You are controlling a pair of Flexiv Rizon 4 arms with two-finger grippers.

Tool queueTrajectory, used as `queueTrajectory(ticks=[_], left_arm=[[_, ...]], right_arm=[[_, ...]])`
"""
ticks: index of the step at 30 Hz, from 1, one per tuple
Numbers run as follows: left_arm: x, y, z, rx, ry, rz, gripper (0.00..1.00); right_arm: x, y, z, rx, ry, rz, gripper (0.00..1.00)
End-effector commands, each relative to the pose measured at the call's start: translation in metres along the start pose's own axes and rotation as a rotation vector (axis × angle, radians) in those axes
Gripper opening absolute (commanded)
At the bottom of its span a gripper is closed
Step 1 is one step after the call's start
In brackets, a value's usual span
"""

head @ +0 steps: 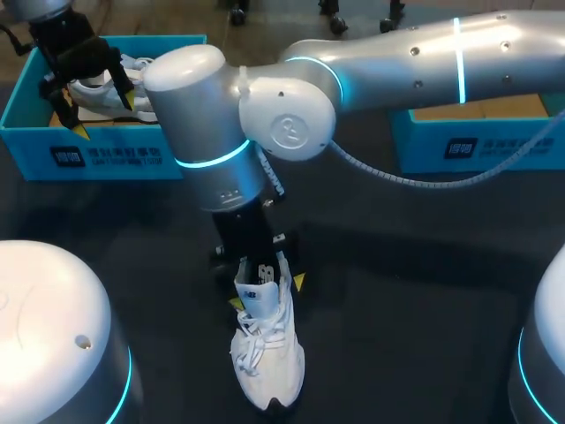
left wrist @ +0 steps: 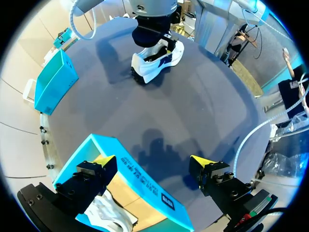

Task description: Take the shoe out of the shoebox, open the shoe tongue, remove and reinsert the insole, then place the shoe into the shoebox

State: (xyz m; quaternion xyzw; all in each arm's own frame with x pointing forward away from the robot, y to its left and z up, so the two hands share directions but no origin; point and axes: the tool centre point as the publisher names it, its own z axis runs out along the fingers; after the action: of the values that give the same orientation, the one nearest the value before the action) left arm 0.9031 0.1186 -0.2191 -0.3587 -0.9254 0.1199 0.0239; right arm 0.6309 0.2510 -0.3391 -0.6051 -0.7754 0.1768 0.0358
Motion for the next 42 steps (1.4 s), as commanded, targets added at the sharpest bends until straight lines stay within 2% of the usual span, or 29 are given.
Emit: queueTrajectory(ticks=[1, 5, 10, 13, 17, 19, 26, 30, 33, 34, 35, 36, 40, 42], left_arm=[[0.001, 0.000, 0.000, -0.002, 0.001, 0.000, 1.00], [0.001, 0.000, 0.000, -0.002, 0.001, 0.000, 1.00], [0.001, 0.000, 0.000, -0.002, 0.001, 0.000, 1.00], [0.001, 0.000, 0.000, -0.002, 0.001, 0.000, 1.00], [0.001, 0.000, 0.000, -0.002, 0.001, 0.000, 1.00], [0.001, 0.000, 0.000, -0.002, 0.001, 0.000, 1.00], [0.001, 0.000, 0.000, -0.002, 0.001, 0.000, 1.00], [0.001, 0.000, 0.000, -0.002, 0.001, 0.000, 1.00], [0.001, 0.000, 0.000, -0.002, 0.001, 0.000, 1.00], [0.001, 0.000, 0.000, -0.002, 0.001, 0.000, 1.00], [0.001, 0.000, 0.000, -0.002, 0.001, 0.000, 1.00], [0.001, 0.000, 0.000, -0.002, 0.001, 0.000, 1.00], [0.001, 0.000, 0.000, -0.002, 0.001, 0.000, 1.00], [0.001, 0.000, 0.000, -0.002, 0.001, 0.000, 1.00]], right_arm=[[-0.001, -0.003, -0.016, 0.012, -0.018, 0.012, 1.00], [-0.004, -0.011, -0.030, 0.040, -0.010, 0.029, 1.00], [-0.003, -0.027, -0.034, 0.067, 0.011, 0.048, 1.00], [-0.002, -0.035, -0.029, 0.123, 0.103, 0.043, 1.00], [0.005, -0.054, -0.025, 0.127, 0.161, 0.091, 1.00], [0.012, -0.064, -0.030, 0.099, 0.162, 0.105, 1.00], [0.024, -0.093, -0.048, 0.120, 0.128, 0.161, 1.00], [0.028, -0.098, -0.060, 0.124, 0.089, 0.170, 1.00], [0.032, -0.103, -0.058, 0.117, 0.079, 0.194, 1.00], [0.032, -0.106, -0.054, 0.108, 0.077, 0.209, 0.87], [0.033, -0.109, -0.052, 0.103, 0.083, 0.217, 0.65], [0.033, -0.110, -0.051, 0.107, 0.072, 0.228, 0.49], [0.035, -0.111, -0.050, 0.112, 0.065, 0.279, 0.28], [0.032, -0.107, -0.047, 0.113, 0.065, 0.283, 0.22]])
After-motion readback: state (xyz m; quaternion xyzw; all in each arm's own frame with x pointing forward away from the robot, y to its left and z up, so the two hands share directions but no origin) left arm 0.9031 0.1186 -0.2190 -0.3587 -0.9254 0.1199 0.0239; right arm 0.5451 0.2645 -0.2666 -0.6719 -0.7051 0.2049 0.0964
